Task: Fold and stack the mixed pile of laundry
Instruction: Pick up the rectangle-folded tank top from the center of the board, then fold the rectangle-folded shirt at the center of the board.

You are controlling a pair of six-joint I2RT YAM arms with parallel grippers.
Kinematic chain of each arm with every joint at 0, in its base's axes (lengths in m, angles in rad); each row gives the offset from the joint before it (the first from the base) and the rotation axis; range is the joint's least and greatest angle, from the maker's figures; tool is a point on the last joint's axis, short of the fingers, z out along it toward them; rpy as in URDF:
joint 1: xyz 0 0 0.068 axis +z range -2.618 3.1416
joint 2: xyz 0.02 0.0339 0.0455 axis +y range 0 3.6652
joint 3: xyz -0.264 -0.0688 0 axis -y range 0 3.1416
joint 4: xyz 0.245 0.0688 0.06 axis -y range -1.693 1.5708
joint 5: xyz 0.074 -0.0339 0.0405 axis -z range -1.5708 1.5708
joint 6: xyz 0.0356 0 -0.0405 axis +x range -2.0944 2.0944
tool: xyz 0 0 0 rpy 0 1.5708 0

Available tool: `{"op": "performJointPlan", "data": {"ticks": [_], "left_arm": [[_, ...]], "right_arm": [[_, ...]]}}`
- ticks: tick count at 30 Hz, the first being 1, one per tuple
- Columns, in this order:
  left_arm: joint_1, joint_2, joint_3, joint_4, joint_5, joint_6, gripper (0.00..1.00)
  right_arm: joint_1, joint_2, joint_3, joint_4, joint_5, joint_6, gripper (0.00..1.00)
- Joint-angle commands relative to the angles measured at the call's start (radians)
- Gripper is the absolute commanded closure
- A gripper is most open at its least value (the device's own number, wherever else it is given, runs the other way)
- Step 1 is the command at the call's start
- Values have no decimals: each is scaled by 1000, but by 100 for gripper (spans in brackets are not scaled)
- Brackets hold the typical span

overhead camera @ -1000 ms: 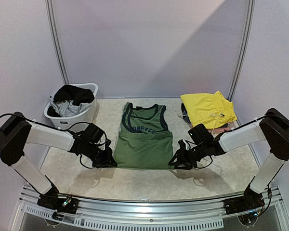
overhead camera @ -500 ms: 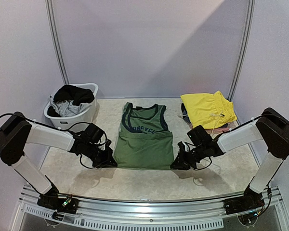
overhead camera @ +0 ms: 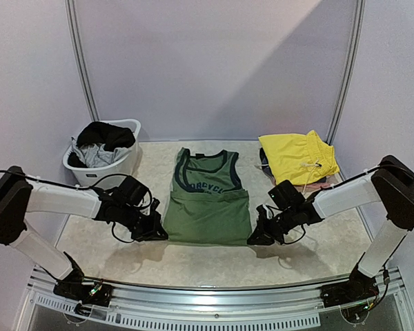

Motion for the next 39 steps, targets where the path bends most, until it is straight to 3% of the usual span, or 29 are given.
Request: {"op": "performJointPlan", "data": {"ticks": [1,8,23,30,39], "left_arm": [[-43,-104,-48,-55,-21,-31,100],[-98,-306,-129,-159,-56,-58,100],[-211,-879,-227,-463,-106,-303,100],[-221,-886,-106,-592,-132,-310,100],[-218,-706,97,-723,-221,-272,100]], "right_arm": [[36,-61,33,-159,45,-23,100],[129,-117,47,-264,107,7,100],[320,-248,206,-543,216,125,100],[368,-234,311,-649,273,157,100],[365,-167,543,-845,370,106,100]]}}
